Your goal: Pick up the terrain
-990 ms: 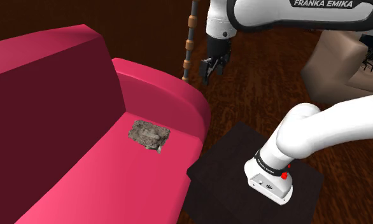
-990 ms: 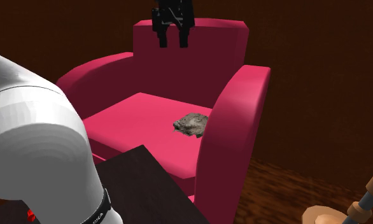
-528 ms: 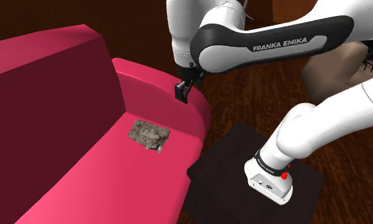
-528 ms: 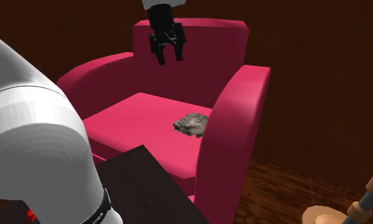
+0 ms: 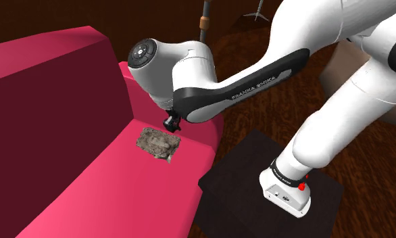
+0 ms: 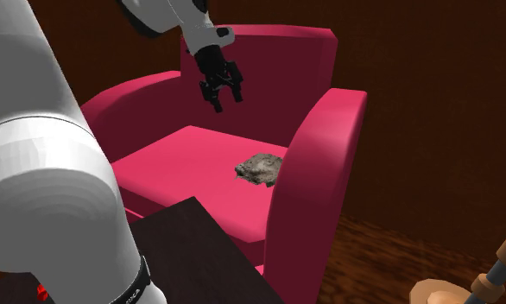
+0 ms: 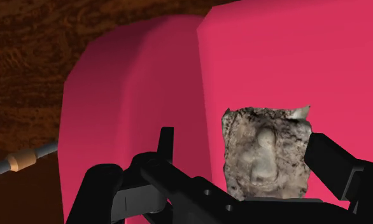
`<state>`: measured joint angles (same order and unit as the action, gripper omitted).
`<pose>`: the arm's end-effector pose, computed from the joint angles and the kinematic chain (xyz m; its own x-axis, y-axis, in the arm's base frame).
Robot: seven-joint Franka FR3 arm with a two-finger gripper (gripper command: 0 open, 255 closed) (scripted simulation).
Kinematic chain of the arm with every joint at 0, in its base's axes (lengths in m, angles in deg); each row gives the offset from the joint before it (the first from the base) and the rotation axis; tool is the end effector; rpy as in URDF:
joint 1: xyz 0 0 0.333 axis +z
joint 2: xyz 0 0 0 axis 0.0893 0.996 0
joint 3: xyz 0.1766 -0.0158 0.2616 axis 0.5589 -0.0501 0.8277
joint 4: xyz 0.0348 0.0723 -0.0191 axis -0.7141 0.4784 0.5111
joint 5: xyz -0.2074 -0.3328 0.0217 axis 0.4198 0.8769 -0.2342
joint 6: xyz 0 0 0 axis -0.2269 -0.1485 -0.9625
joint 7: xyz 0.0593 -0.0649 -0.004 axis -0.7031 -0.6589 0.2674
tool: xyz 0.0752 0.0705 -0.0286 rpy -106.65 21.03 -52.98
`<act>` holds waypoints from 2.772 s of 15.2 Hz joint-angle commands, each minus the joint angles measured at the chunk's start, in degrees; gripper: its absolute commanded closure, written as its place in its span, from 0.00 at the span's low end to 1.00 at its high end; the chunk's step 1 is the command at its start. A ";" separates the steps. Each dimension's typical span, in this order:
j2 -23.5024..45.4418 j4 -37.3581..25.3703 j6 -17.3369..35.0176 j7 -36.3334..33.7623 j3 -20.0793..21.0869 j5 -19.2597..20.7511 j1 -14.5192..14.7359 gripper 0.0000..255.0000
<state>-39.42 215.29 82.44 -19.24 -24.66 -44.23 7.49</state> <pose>0.3716 0.3111 0.4017 0.9761 0.2155 -0.0274 0.1998 -0.8411 0.5026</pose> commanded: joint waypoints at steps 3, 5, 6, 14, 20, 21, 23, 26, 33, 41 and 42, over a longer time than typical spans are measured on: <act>14.88 -6.19 -4.25 -10.35 3.14 13.09 2.77 0.00; 21.84 -9.45 -7.20 -14.13 2.49 18.76 5.94 0.00; 25.14 -11.15 -8.68 -15.65 1.84 21.31 7.71 0.00; 47.99 -26.04 -18.59 -20.70 -6.47 36.40 22.21 0.00; 58.82 -34.59 -21.45 -20.57 -11.05 41.76 28.35 0.00; 59.45 -34.90 -21.23 -20.79 -11.24 41.94 28.50 0.00; 60.71 -35.56 -20.81 -21.21 -11.61 42.30 28.79 0.00; 62.37 -36.48 -20.27 -21.71 -12.09 42.75 29.18 0.00; 62.32 -36.42 -20.26 -21.70 -12.09 42.75 29.15 1.00; 59.81 -35.08 -21.11 -20.91 -11.35 42.04 28.58 1.00; 59.18 -34.76 -21.32 -20.69 -11.16 41.86 28.44 1.00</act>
<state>20.65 179.93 61.35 -40.13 -36.06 -2.15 36.18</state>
